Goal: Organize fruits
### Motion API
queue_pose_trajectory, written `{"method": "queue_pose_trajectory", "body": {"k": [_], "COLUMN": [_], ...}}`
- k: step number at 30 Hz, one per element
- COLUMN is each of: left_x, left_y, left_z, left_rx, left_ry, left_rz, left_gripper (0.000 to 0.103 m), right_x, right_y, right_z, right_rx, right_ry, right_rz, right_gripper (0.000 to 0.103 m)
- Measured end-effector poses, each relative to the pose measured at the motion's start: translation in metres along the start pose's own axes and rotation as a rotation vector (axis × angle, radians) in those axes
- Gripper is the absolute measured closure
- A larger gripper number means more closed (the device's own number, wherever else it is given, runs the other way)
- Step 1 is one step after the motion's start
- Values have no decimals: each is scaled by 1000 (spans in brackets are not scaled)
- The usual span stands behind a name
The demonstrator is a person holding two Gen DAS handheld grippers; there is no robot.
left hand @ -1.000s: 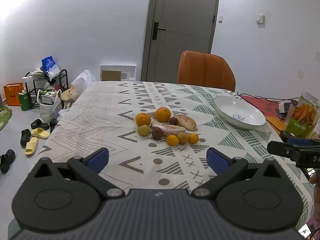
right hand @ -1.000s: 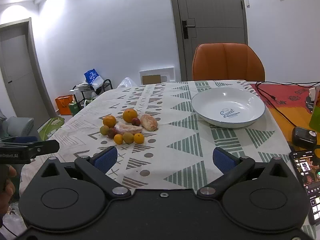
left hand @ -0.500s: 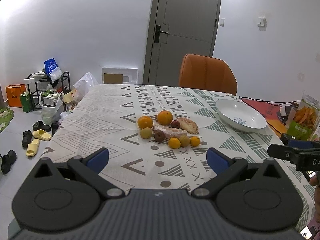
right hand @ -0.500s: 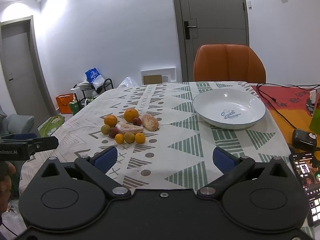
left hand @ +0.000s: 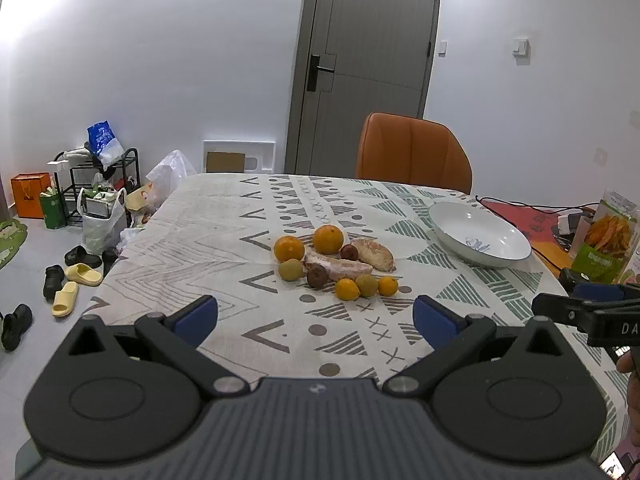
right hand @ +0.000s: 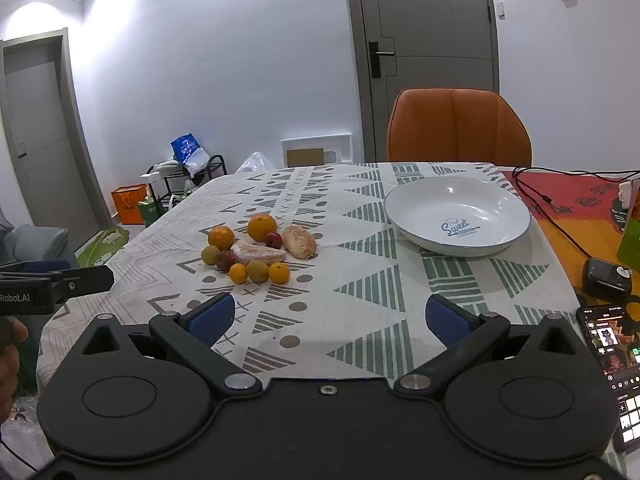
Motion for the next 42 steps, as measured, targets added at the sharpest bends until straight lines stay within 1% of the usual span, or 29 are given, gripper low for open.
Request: {"method": "queue_pose_trajectory", "body": {"k": [23,29,40,42], "left_x": [-2,-1,-3,-3], "left_y": [-1,1,6,6], "left_z": [0,3,11,15], "left_rx": [-2,-5,-14,-14], "left_ry": [-3,0,-1,3], "left_rz": [-2,-9,-3,0], "left_gripper": [0,0,0,0], "right_x": [0,1,-2,-4], "right_y": [2,4,5,3], "right_z": [-1,3,16,19], "right_rx": [-3,-4,-39,-42], "right_ry": [-2,11,24,14], "right_rz": [-1,-7,-4,-3], "right_gripper": [0,0,0,0]}}
Point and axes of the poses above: each gripper's, at about its wrist camera, not at the fingertips, and z roughly the way its jaws point, y to its left, x to its underside, the point moved 8 cm from there along z, roughly the way its jaws point, and after that the axes turned 12 degrees about -x, right-handed, at the moved point
